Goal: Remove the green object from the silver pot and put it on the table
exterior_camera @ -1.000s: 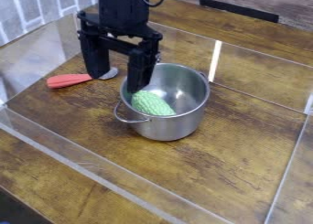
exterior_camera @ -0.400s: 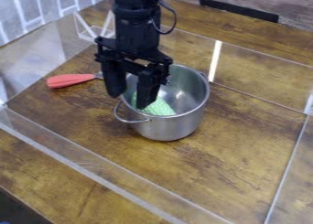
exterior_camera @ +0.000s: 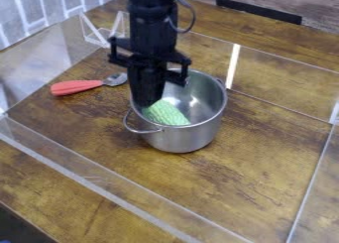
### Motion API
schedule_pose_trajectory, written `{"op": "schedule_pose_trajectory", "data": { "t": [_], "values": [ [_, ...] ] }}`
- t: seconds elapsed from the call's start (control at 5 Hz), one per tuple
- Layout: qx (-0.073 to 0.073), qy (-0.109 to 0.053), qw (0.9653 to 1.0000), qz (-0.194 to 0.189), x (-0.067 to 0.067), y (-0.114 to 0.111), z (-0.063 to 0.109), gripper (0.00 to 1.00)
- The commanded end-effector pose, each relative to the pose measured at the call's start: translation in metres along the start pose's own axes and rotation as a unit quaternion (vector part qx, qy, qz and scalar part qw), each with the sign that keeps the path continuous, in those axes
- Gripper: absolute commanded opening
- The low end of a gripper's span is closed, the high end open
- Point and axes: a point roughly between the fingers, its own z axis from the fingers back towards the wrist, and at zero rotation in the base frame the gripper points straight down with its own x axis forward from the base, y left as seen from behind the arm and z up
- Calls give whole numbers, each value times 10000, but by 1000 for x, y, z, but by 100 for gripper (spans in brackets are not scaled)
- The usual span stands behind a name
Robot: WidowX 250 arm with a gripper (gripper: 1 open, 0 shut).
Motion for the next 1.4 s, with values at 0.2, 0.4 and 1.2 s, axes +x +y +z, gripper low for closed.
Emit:
{"op": "schedule_pose_trajectory", "data": {
  "t": [0.2, 0.4, 1.2],
  "values": [
    [-181, -577, 9975, -378, 30, -18, 48, 0],
    [-325, -656, 9951, -664, 39, -18, 49, 100],
    [-611, -1210, 9879, -758, 33, 0, 61, 0]
  ]
}}
